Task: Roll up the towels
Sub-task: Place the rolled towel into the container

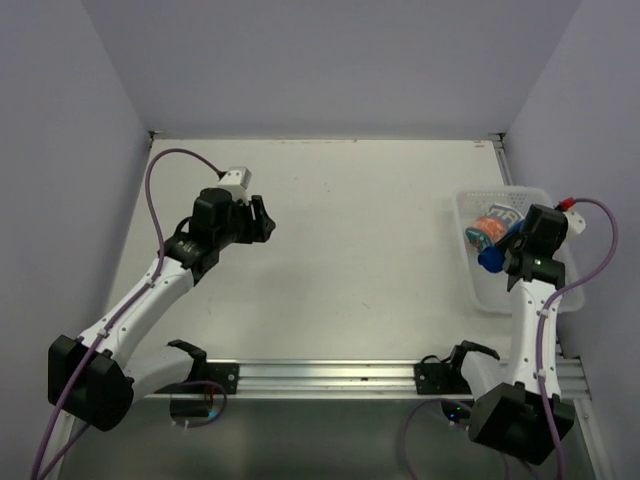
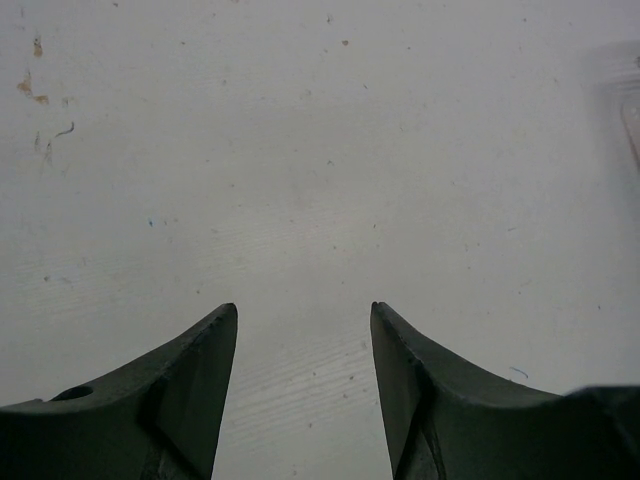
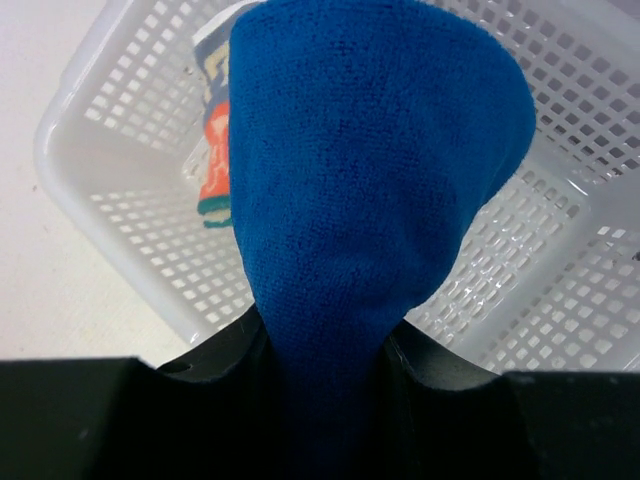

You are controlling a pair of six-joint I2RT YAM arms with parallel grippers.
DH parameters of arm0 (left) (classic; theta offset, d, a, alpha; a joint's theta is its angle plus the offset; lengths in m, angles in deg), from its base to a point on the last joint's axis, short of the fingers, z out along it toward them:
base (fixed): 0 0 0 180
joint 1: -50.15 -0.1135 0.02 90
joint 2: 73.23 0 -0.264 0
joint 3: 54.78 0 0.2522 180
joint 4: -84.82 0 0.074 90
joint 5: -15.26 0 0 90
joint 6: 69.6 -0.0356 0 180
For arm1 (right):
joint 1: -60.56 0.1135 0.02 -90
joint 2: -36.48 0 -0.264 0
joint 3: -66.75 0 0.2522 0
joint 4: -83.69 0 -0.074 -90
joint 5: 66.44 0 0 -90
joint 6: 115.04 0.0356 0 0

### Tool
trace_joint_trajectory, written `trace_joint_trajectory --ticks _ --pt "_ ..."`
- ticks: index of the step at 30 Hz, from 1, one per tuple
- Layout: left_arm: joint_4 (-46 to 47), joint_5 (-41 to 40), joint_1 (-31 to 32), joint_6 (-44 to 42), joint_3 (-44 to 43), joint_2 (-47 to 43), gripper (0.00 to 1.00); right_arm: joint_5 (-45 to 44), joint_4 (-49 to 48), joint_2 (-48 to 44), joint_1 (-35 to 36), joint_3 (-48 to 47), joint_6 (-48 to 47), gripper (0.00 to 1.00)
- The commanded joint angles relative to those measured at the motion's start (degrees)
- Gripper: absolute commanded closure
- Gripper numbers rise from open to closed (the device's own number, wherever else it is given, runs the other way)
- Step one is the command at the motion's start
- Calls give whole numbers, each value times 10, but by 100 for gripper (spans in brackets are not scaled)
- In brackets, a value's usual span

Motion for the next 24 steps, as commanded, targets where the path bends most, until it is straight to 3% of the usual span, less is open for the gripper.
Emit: trace_joint_trajectory --ticks 1,9,24 --pt "7 10 -4 -15 1 -11 40 34 -95 15 -36 33 -25 100" --pt "3 9 -4 -12 -1 -16 40 119 -183 54 -83 77 -33 100" --pt "7 22 -3 -9 3 -7 40 134 -333 132 -84 170 -40 100"
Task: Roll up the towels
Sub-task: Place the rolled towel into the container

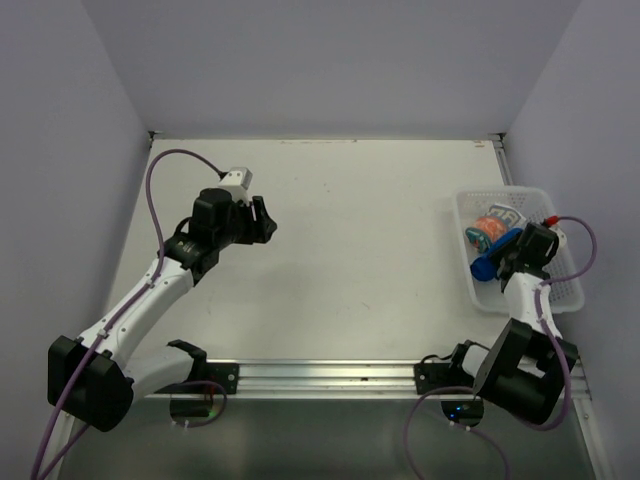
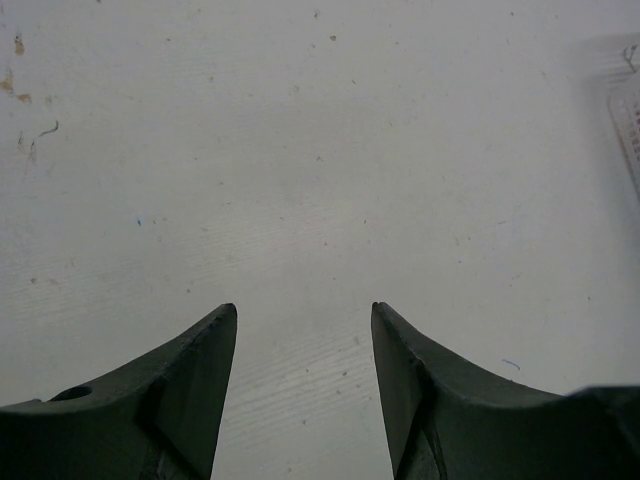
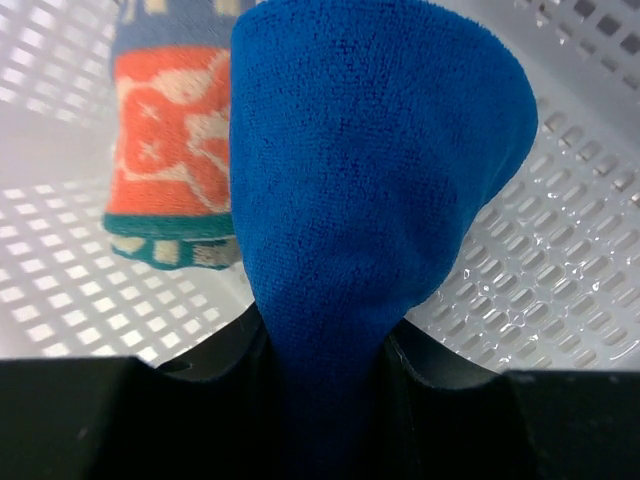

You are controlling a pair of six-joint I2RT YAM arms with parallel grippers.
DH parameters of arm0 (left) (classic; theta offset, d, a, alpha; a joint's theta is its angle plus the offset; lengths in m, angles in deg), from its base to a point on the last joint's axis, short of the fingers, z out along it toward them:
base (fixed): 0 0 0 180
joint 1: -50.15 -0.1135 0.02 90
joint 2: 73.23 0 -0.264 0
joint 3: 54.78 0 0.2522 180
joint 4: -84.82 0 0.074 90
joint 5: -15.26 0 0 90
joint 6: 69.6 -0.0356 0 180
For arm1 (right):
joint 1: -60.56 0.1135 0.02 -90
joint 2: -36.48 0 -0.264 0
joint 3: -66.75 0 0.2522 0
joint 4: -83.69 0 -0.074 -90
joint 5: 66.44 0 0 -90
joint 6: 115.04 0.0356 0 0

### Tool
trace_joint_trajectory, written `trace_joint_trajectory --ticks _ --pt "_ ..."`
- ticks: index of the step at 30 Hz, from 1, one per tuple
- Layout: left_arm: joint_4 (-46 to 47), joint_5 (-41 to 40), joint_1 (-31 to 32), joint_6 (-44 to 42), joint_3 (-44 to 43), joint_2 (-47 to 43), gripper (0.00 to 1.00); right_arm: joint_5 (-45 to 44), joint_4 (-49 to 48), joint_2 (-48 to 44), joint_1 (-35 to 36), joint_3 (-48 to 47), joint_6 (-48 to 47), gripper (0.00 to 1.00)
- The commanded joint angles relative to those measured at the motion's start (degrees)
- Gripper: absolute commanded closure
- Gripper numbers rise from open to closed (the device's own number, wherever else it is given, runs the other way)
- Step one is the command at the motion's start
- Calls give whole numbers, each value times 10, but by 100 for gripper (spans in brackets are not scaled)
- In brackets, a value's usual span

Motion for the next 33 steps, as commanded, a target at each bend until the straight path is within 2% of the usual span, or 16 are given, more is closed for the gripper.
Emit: trace_joint_trajectory --ticks 1,6,11,15,22,23,26,33 --pt "7 6 -3 -9 2 -4 40 12 -82 18 -2 22 -6 100" --pt "8 10 -3 -9 4 -4 40 9 -79 40 -2 29 -4 100" --pt "11 18 -3 -9 6 -4 39 -42 -5 47 -2 17 4 98" --pt "12 20 0 -8 7 -4 39 -74 29 50 -2 21 16 85" --pt "14 22 2 -8 9 -2 39 -77 60 65 -2 18 33 54" --pt "14 22 2 -7 9 -2 39 -72 62 66 -2 17 33 46" --pt "16 21 2 -7 9 -3 39 -70 68 74 -2 13 36 35" --pt "14 15 2 -8 9 -7 38 -85 100 78 -2 -11 37 29"
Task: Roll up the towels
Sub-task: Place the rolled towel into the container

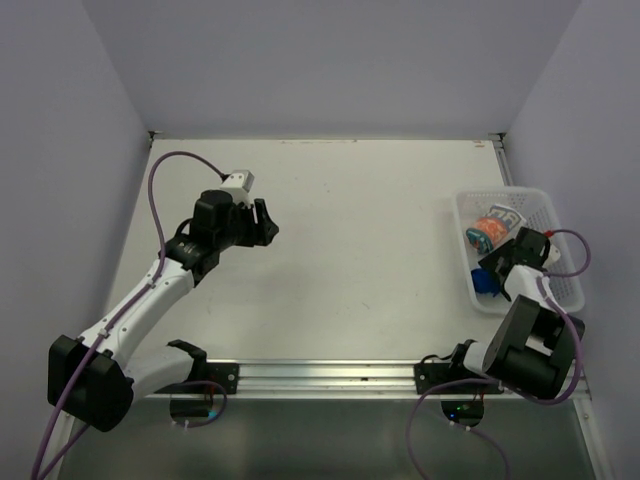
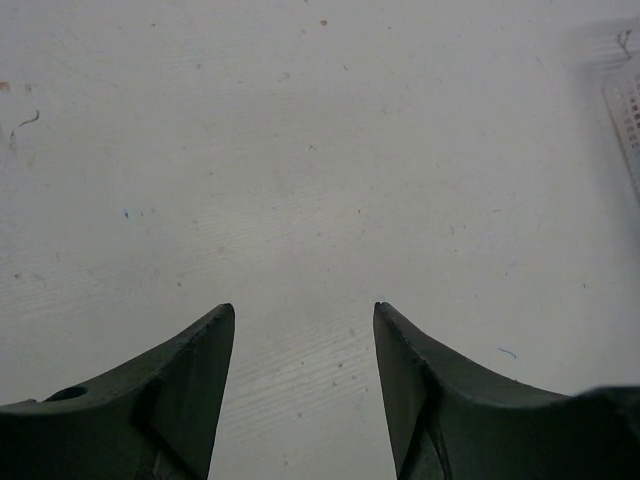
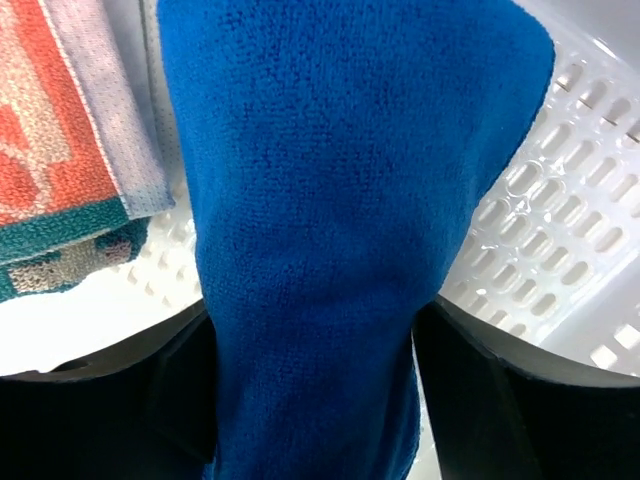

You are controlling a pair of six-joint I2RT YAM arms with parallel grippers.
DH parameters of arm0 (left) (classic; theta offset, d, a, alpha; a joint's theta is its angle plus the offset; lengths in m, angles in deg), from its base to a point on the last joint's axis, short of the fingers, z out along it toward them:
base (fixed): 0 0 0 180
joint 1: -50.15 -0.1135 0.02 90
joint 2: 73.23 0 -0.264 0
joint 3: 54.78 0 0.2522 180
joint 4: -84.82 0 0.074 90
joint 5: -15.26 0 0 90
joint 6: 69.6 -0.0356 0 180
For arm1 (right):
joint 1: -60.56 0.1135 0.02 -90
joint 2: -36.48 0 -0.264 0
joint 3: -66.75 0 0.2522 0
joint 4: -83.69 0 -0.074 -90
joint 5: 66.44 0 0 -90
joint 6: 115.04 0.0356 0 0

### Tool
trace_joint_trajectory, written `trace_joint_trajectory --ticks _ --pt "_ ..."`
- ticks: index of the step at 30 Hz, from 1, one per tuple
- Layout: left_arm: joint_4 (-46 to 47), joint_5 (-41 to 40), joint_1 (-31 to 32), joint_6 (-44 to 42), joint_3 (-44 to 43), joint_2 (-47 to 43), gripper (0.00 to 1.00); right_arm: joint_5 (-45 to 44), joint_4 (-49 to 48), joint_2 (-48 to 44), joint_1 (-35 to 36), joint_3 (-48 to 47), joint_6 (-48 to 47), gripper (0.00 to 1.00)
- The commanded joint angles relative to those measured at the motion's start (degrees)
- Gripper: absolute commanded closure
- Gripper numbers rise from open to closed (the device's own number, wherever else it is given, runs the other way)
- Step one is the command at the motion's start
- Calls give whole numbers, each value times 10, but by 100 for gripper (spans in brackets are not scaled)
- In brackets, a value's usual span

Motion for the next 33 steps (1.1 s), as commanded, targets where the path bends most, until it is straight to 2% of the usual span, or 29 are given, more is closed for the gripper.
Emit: trace_joint_trajectory --ticks 1,2,3,8,20,23,25,26,29,32,33 --pt "13 1 2 -8 1 -8 38 -25 58 -8 -2 -22 1 27" --pt "13 1 2 -9 0 -8 38 -27 64 -20 -2 -26 1 24" --pt "13 2 2 -9 1 -10 38 -34 77 -28 -2 -34 1 15" --pt "13 2 2 -9 1 -11 38 -46 124 -49 -2 -62 -1 9" --pt "11 -6 2 -12 0 -20 36 -46 226 -110 -2 -149 -12 8" --pt "9 -14 2 -13 -2 -21 34 -8 241 -133 -2 -175 -12 8" --pt "6 -29 2 -15 -4 -25 32 61 222 -153 0 -180 -13 6" --pt "-1 -42 2 -14 -5 -27 27 84 211 -173 2 -179 -12 4" --pt "-16 -119 2 -7 -11 -46 19 173 161 -198 38 -177 -8 1" --pt "-6 -167 2 -15 -2 -71 13 167 153 -202 130 -202 -24 1" --pt "-5 -185 2 -16 -1 -76 11 157 154 -199 191 -218 -41 1"
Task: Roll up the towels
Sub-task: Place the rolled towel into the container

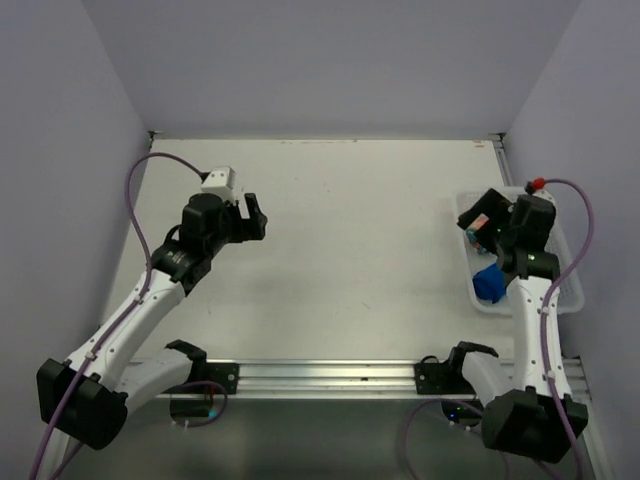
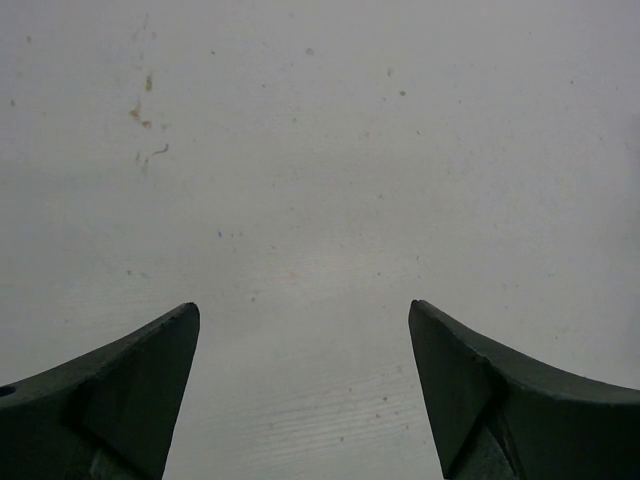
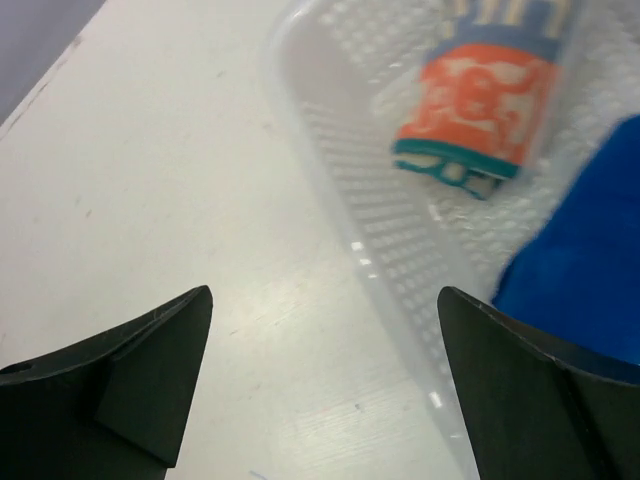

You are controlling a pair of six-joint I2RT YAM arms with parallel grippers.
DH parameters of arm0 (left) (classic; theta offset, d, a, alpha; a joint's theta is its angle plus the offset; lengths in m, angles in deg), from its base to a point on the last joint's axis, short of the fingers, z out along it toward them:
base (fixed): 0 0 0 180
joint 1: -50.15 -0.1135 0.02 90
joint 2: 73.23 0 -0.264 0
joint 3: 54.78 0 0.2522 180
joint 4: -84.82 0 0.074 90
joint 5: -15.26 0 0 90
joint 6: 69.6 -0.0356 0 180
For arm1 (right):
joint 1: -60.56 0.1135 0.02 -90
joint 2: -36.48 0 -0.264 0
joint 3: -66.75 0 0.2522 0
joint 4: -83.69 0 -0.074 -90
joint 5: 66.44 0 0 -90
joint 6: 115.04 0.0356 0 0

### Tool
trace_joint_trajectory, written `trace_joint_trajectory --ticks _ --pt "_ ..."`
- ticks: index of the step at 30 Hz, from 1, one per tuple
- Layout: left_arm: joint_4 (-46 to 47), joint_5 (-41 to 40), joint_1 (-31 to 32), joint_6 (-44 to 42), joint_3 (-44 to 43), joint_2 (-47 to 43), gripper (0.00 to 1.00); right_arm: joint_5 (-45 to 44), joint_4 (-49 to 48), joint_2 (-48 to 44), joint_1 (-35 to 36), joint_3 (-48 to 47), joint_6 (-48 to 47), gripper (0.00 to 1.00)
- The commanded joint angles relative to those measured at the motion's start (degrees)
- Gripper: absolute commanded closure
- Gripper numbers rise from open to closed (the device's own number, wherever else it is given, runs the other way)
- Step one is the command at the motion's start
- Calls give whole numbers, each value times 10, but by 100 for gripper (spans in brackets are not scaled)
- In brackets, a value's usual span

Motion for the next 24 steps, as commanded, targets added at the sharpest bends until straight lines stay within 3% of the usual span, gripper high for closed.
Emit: trace_joint_trajectory --ticks 1,2,6,11,17,24 --pt "11 -89 0 -13 -1 -27 8 35 -28 -2 120 -55 -38 1" --pt "6 -106 0 -9 -2 -28 1 30 -32 -1 146 -60 -43 1" --pt "3 -203 -1 12 3 -32 0 10 -48 -4 276 -69 -80 1" --pt "4 -230 -1 -9 4 -32 0 -83 -51 2 383 -63 -115 1" --pt "53 -232 -1 -33 36 -63 0 -113 -55 64 383 -67 -87 1" --pt "93 -198 -1 -58 57 -99 1 -188 -58 65 383 -45 -69 1"
